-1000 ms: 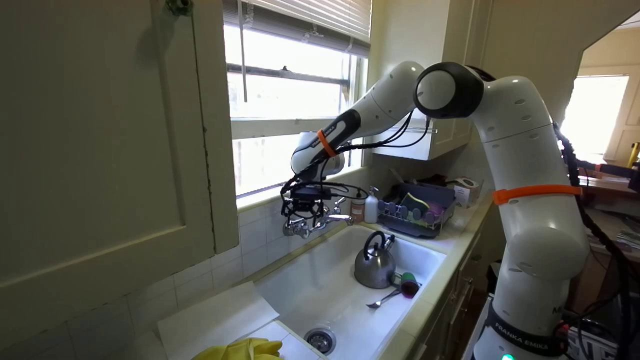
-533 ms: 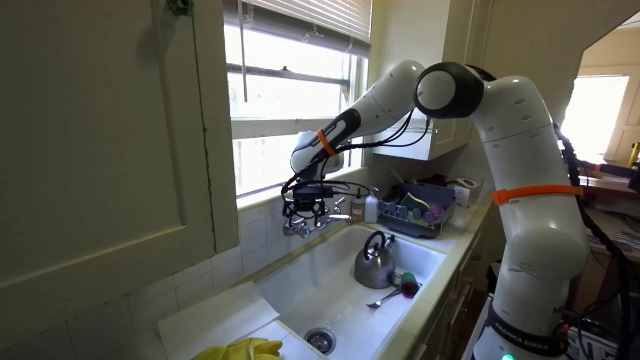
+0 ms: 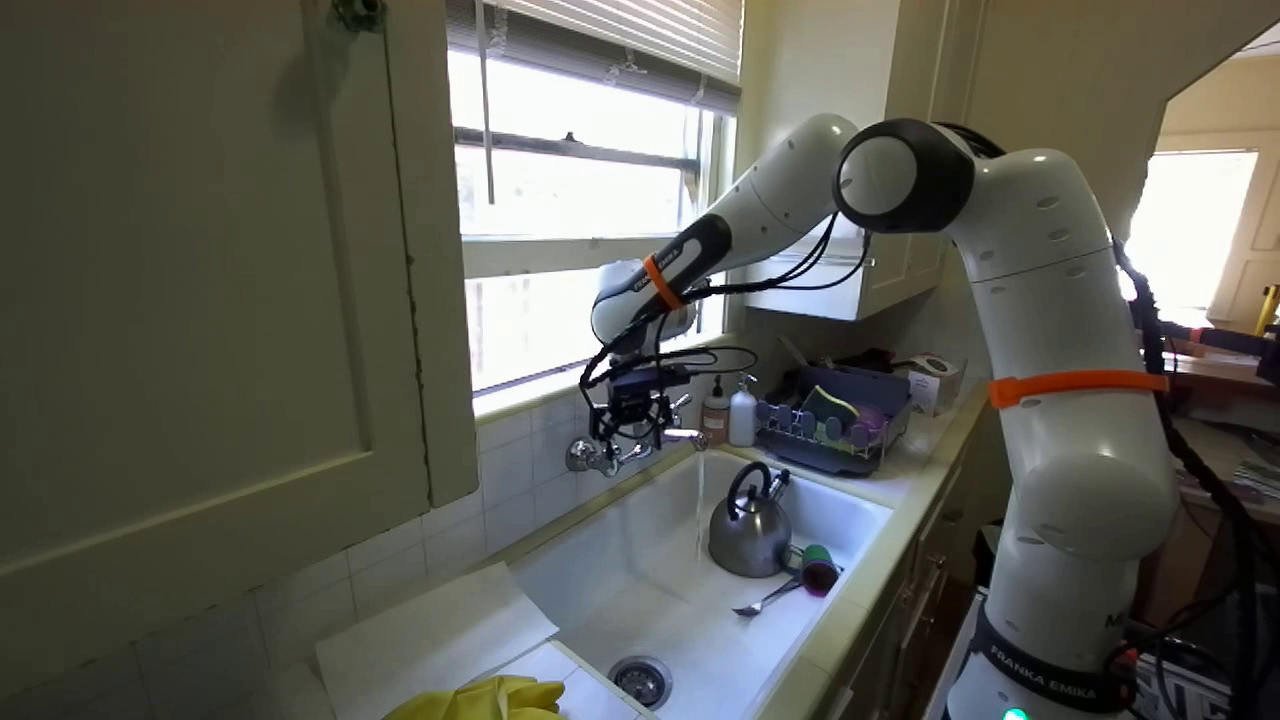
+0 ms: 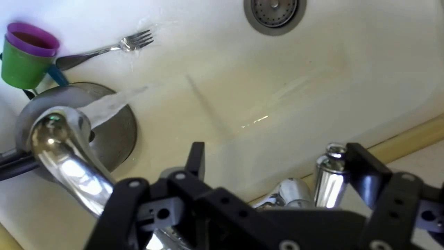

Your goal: Open then close the tap

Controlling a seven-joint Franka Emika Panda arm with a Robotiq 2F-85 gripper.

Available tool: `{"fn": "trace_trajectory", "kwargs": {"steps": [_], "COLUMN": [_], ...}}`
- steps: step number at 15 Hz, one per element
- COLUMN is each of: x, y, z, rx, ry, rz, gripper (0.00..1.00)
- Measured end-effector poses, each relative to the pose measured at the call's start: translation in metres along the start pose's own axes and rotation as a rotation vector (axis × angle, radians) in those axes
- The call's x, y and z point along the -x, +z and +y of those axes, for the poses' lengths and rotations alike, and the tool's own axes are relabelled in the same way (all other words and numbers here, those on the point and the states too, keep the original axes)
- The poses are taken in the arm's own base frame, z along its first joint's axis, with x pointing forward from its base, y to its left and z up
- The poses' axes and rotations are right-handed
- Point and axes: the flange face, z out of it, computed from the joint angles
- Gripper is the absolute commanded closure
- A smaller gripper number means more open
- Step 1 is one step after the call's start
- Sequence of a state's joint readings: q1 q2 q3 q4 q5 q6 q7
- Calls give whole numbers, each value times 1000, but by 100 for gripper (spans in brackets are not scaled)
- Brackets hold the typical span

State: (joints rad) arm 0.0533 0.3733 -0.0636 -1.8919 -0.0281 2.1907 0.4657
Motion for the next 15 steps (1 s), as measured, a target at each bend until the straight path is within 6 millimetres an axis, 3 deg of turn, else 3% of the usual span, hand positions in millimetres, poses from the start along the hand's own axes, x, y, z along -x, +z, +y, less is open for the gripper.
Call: {"fn": "trace_trajectory", "kwargs": {"steps": [15], "x": [-2], "y": [1], "z": [18], "rx": [46], "ry": [-63], "rz": [13], "gripper": [0]}}
